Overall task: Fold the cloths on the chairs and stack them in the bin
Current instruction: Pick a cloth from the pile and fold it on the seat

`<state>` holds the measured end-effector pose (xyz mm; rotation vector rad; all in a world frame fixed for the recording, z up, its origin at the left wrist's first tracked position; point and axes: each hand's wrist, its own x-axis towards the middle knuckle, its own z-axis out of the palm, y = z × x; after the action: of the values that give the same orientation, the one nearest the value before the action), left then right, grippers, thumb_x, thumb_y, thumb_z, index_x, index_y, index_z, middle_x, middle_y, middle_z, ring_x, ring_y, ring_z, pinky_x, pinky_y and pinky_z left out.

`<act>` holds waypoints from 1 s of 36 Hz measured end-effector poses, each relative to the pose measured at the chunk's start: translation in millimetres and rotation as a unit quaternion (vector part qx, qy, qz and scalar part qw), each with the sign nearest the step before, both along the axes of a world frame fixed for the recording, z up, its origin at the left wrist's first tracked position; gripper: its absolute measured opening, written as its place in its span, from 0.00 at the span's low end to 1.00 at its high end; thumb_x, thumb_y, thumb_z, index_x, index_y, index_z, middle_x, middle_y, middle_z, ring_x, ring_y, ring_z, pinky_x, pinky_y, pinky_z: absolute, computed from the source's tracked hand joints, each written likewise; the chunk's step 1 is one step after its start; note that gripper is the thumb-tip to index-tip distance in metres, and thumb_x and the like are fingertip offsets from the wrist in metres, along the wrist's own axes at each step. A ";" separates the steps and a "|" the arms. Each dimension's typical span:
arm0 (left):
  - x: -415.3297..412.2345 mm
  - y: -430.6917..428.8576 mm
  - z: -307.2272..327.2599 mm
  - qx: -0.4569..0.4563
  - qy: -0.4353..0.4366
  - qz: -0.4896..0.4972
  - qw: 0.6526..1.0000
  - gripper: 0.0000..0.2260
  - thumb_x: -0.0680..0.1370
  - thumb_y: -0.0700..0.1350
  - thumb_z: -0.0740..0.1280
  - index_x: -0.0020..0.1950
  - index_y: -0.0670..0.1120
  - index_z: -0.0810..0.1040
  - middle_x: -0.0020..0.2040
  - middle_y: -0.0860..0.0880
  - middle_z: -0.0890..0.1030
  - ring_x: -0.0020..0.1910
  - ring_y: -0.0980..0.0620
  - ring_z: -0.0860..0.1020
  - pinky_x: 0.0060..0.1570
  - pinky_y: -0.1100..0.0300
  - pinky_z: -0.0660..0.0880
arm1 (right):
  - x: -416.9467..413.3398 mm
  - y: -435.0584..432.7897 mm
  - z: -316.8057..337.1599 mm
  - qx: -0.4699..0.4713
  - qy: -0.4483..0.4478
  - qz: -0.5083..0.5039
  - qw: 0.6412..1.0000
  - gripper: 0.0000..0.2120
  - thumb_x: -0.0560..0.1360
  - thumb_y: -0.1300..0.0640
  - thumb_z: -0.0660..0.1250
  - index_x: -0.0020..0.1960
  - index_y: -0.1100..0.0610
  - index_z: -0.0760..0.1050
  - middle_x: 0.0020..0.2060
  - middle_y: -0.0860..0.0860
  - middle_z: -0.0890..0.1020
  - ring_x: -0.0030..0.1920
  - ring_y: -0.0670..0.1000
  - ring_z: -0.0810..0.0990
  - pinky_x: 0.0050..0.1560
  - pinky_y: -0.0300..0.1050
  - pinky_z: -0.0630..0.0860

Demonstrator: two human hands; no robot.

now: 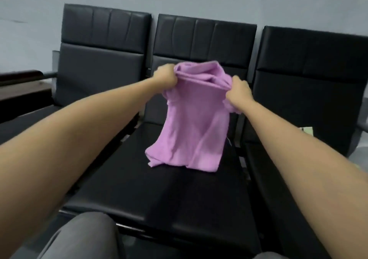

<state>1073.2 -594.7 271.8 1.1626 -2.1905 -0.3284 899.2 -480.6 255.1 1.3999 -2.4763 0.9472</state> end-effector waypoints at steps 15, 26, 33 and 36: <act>56.7 33.0 22.0 -0.028 -0.111 -0.146 0.983 0.06 0.74 0.34 0.62 0.47 0.43 0.76 0.41 0.46 0.78 0.42 0.49 0.75 0.35 0.59 0.69 | -0.1 50.4 31.9 0.069 0.032 0.078 0.994 0.06 0.71 0.67 0.59 0.45 0.59 0.70 0.43 0.59 0.76 0.40 0.57 0.76 0.35 0.43 0.69; 75.1 61.6 -53.9 0.422 -0.489 -0.269 0.714 0.10 0.77 0.41 0.68 0.58 0.43 0.78 0.53 0.46 0.83 0.53 0.49 0.81 0.56 0.55 0.77 | 4.9 87.0 -11.5 0.663 -0.189 0.241 0.683 0.40 0.56 0.43 0.81 0.62 0.60 0.76 0.60 0.59 0.79 0.63 0.60 0.76 0.68 0.55 0.69; 76.1 35.9 -114.2 0.440 -0.432 -0.217 0.757 0.23 0.70 0.56 0.70 0.62 0.48 0.75 0.55 0.52 0.81 0.54 0.51 0.80 0.57 0.55 0.76 | -5.9 78.5 -66.8 0.574 -0.213 0.159 0.774 0.25 0.71 0.48 0.71 0.62 0.63 0.75 0.61 0.58 0.79 0.55 0.55 0.80 0.58 0.47 0.75; 79.2 22.5 -129.4 0.487 -0.358 -0.220 0.766 0.29 0.65 0.62 0.71 0.62 0.50 0.75 0.61 0.49 0.80 0.60 0.49 0.78 0.65 0.48 0.71 | -16.1 73.8 -87.5 0.497 -0.234 0.140 0.824 0.15 0.77 0.58 0.66 0.63 0.60 0.74 0.58 0.57 0.80 0.56 0.58 0.80 0.50 0.49 0.80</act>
<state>1152.4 -572.2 142.4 1.3866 -3.0843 -1.6181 883.1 -406.8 167.6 2.0142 -3.4357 -0.1366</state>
